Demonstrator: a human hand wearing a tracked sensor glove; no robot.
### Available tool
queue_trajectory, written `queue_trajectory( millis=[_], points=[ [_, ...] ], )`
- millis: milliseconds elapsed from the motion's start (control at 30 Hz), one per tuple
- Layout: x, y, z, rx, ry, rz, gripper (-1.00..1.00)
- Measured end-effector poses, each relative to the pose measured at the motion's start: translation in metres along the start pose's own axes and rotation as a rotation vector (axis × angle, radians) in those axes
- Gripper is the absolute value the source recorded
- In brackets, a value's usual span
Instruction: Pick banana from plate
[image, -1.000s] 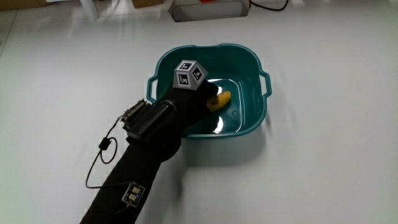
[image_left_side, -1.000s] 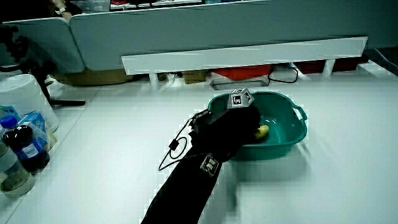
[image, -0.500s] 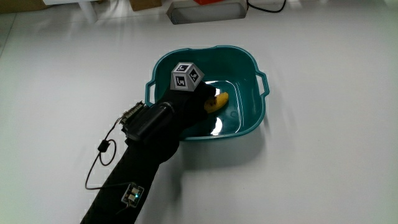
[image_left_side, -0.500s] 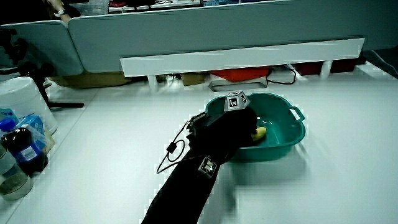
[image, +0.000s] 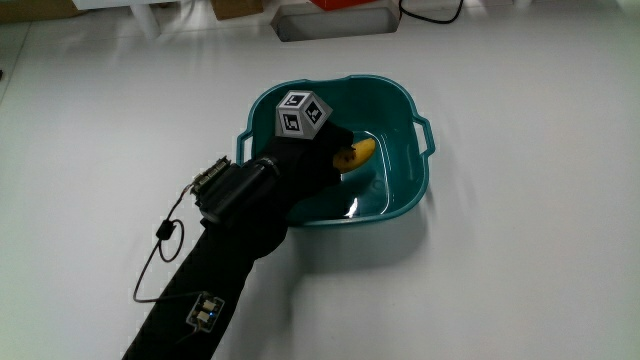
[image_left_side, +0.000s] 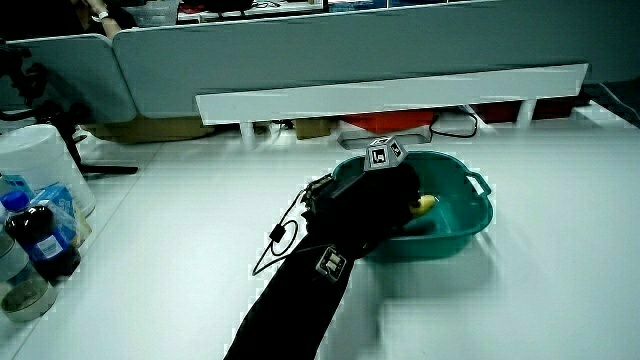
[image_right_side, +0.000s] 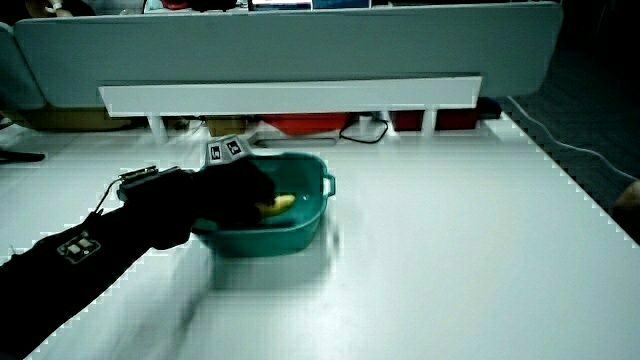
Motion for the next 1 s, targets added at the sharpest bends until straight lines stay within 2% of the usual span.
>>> queue_trajectory(
  millis=[100, 167, 333, 367, 500, 633, 667, 700, 733, 767, 800, 833, 867, 900, 933, 967, 1000],
  points=[
    [0.006, -0.007, 0.014, 0.031, -0.041, -0.037, 1.0],
    [0.012, -0.015, 0.025, 0.036, -0.047, -0.051, 1.0],
    [0.028, -0.035, 0.04, 0.052, -0.018, -0.094, 1.0],
    [0.03, -0.039, 0.041, 0.048, -0.026, -0.093, 1.0],
    [0.04, -0.056, 0.046, 0.066, -0.019, -0.164, 1.0],
    [0.039, -0.074, 0.046, 0.046, -0.053, -0.152, 1.0],
    [0.039, -0.079, 0.046, 0.075, -0.051, -0.18, 1.0],
    [0.042, -0.085, 0.047, 0.077, -0.032, -0.177, 1.0],
    [0.049, -0.095, 0.051, 0.079, 0.019, -0.144, 1.0],
    [0.05, -0.098, 0.048, 0.019, -0.005, -0.126, 1.0],
    [0.052, -0.103, 0.046, 0.043, 0.004, -0.152, 1.0],
    [0.054, -0.108, 0.044, 0.068, -0.013, -0.185, 1.0],
    [0.059, -0.113, 0.044, 0.092, 0.018, -0.202, 1.0],
    [0.06, -0.115, 0.04, 0.097, 0.025, -0.239, 1.0],
    [0.068, -0.123, 0.042, 0.106, 0.073, -0.222, 1.0],
    [0.068, -0.122, 0.036, 0.121, 0.097, -0.284, 1.0],
    [0.073, -0.127, 0.034, 0.11, 0.129, -0.279, 1.0]
  ],
)
